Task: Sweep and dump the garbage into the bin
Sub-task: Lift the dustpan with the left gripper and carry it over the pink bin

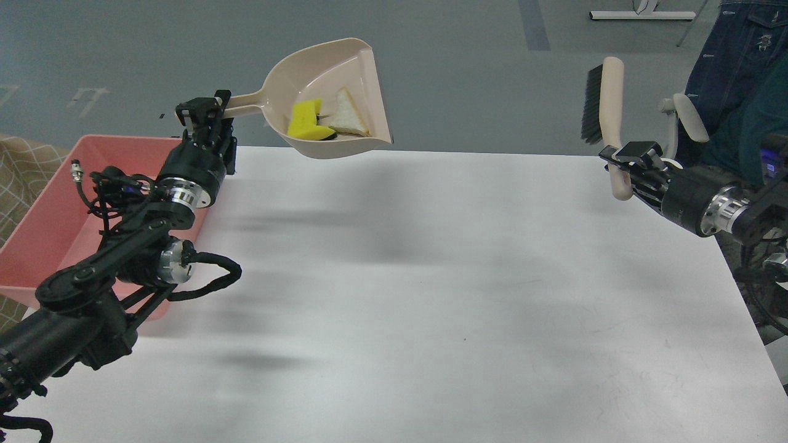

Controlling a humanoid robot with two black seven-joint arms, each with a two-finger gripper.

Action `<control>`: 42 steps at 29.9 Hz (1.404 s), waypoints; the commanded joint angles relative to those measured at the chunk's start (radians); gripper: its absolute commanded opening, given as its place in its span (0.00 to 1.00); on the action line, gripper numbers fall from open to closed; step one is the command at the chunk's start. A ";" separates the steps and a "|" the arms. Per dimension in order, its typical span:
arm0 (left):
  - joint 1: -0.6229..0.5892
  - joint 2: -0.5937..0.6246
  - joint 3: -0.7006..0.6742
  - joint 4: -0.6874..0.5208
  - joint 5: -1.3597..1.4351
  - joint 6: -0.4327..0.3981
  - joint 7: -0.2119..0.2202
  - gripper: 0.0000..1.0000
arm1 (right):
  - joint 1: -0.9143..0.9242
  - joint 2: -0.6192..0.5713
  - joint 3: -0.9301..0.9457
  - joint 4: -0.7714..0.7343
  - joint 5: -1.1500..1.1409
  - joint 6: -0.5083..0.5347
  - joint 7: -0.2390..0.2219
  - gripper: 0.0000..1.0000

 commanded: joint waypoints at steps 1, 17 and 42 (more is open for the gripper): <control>0.010 0.051 -0.054 -0.007 -0.001 -0.008 0.023 0.00 | -0.001 0.000 0.001 0.005 0.000 0.000 0.000 0.00; 0.061 0.251 -0.214 -0.007 -0.105 -0.101 0.062 0.00 | -0.003 0.014 0.001 0.006 0.001 0.002 0.000 0.00; 0.171 0.381 -0.234 -0.021 -0.137 -0.173 0.059 0.00 | 0.008 0.017 0.006 0.006 0.000 0.006 0.000 0.00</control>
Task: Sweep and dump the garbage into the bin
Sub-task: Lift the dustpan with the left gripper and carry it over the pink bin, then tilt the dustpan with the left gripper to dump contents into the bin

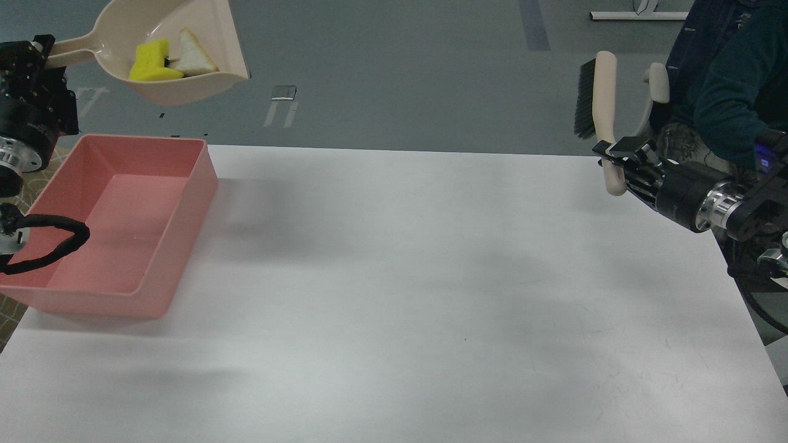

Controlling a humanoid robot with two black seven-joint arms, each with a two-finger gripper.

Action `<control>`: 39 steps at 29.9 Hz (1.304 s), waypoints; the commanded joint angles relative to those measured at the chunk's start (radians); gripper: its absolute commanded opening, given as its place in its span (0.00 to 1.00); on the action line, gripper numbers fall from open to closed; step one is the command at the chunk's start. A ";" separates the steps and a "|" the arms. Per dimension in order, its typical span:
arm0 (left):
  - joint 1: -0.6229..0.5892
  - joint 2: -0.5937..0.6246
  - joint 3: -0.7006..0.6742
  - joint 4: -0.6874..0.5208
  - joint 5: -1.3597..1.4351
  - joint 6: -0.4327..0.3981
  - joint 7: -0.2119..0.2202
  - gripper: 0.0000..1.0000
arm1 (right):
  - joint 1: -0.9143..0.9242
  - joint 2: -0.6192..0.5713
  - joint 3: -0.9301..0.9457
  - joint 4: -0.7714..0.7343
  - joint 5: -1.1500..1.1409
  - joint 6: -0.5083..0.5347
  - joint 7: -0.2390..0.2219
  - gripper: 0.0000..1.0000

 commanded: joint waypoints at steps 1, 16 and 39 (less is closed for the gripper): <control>0.056 0.038 0.003 0.001 -0.002 -0.004 -0.012 0.00 | -0.009 0.002 0.000 0.001 0.000 -0.003 0.000 0.00; 0.245 0.192 -0.040 -0.022 -0.143 -0.058 -0.088 0.00 | 0.002 -0.005 0.002 -0.003 0.000 0.002 -0.002 0.00; 0.300 0.193 -0.097 -0.035 -0.129 -0.076 -0.091 0.00 | 0.022 -0.001 0.005 -0.017 0.000 -0.005 0.000 0.00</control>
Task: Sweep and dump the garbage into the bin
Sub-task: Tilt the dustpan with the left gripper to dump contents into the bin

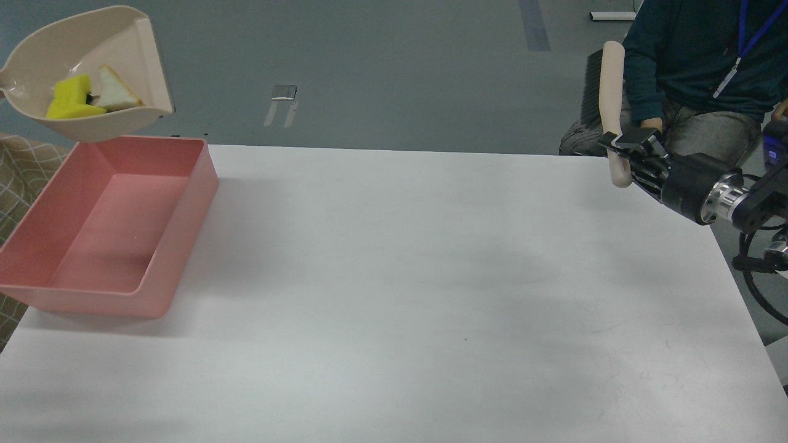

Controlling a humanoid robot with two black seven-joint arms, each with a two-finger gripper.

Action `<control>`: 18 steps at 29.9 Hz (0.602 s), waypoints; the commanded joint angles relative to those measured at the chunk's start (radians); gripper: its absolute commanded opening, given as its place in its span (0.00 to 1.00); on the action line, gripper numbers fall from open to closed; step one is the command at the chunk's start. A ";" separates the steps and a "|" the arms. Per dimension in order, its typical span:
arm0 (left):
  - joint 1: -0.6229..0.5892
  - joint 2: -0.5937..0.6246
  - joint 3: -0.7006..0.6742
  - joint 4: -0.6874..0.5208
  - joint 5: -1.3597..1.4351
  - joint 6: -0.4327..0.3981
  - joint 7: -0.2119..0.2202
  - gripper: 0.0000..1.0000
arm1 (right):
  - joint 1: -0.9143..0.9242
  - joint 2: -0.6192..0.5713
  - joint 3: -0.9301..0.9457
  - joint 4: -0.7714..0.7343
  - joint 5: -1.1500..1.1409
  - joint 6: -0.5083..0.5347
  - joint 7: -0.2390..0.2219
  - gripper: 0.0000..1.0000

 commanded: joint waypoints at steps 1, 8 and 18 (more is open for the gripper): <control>0.020 0.013 0.001 0.000 0.011 0.000 -0.002 0.00 | 0.001 0.001 0.001 -0.001 0.001 -0.001 0.000 0.00; 0.055 0.081 0.001 0.009 0.106 -0.003 -0.028 0.00 | 0.001 0.001 0.006 -0.001 0.001 -0.003 0.000 0.00; 0.093 0.091 -0.024 0.014 0.027 -0.003 -0.051 0.00 | 0.000 0.001 0.004 0.000 0.001 0.000 0.003 0.00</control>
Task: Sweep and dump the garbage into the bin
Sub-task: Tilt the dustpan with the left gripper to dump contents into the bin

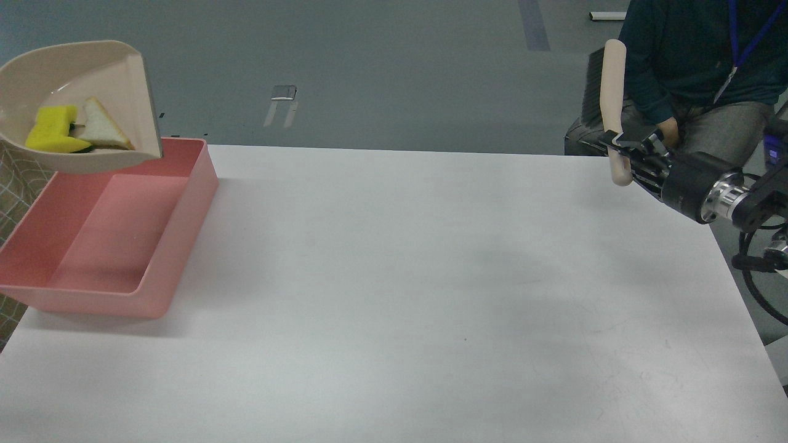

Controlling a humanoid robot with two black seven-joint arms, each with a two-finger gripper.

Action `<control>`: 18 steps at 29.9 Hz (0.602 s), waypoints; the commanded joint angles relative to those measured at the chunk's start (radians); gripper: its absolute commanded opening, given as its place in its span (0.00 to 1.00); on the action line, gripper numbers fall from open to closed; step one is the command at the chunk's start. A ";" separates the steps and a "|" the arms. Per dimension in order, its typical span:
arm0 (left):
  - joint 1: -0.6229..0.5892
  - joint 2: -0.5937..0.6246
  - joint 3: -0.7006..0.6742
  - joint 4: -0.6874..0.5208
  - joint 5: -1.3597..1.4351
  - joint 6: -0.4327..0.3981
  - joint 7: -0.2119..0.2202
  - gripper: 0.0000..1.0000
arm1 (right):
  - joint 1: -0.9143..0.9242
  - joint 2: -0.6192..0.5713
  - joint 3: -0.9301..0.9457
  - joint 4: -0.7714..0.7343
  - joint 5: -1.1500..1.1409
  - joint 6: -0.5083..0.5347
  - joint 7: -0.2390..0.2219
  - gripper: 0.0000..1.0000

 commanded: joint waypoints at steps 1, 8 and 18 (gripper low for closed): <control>0.001 -0.011 -0.015 -0.002 -0.038 0.002 0.001 0.00 | -0.001 0.000 -0.002 0.000 0.000 0.000 0.001 0.00; 0.035 -0.045 -0.017 0.003 -0.041 0.008 -0.004 0.00 | -0.001 0.000 -0.002 0.002 0.000 0.000 0.002 0.00; 0.056 -0.047 -0.015 0.005 -0.038 0.009 -0.012 0.00 | -0.002 0.000 0.000 0.000 0.000 -0.001 0.009 0.00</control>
